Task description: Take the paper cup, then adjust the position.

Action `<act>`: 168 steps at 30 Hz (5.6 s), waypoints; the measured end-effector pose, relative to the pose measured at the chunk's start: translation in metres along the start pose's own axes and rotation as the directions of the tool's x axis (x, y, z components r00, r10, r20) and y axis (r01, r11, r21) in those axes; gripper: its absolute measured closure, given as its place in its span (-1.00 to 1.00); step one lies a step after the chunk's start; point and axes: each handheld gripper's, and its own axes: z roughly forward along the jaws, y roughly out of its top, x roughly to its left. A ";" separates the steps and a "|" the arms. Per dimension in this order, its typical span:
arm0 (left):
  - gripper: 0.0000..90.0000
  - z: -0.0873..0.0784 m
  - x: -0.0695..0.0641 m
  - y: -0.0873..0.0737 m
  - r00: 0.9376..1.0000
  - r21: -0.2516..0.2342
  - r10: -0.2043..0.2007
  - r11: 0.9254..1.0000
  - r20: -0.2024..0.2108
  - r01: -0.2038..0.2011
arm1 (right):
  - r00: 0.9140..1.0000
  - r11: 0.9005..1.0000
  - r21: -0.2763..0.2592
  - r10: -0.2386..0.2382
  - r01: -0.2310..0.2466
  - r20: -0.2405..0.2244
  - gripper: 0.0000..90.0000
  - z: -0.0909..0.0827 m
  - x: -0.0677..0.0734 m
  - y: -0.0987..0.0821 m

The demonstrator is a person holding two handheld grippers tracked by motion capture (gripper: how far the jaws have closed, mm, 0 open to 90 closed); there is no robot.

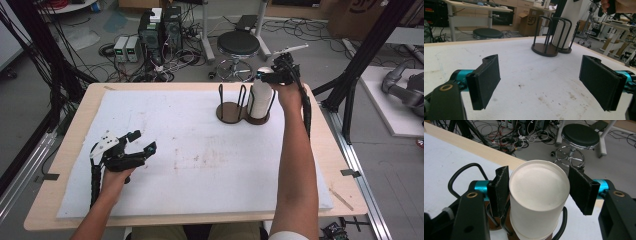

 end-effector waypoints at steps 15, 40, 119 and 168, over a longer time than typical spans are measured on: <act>-0.63 0.001 -0.001 0.000 1.000 -0.001 -0.005 1.000 0.003 0.005 | 1.000 1.000 -0.021 0.013 -0.013 0.001 -0.18 -0.008 -0.004 0.001; -0.63 0.001 -0.002 -0.001 1.000 0.002 -0.004 1.000 0.016 0.004 | 0.999 0.992 -0.121 0.032 -0.031 0.007 -0.17 -0.039 -0.005 0.018; -0.64 0.009 -0.049 0.010 0.933 -0.009 0.137 0.990 0.333 -0.142 | 0.800 0.948 -0.228 -0.310 0.221 -0.513 -0.16 -0.083 0.146 -0.103; -0.53 0.074 -0.101 0.005 0.799 0.045 0.157 0.974 0.580 -0.224 | 0.635 0.923 -0.307 -0.383 0.233 -0.671 -0.16 -0.092 0.191 -0.097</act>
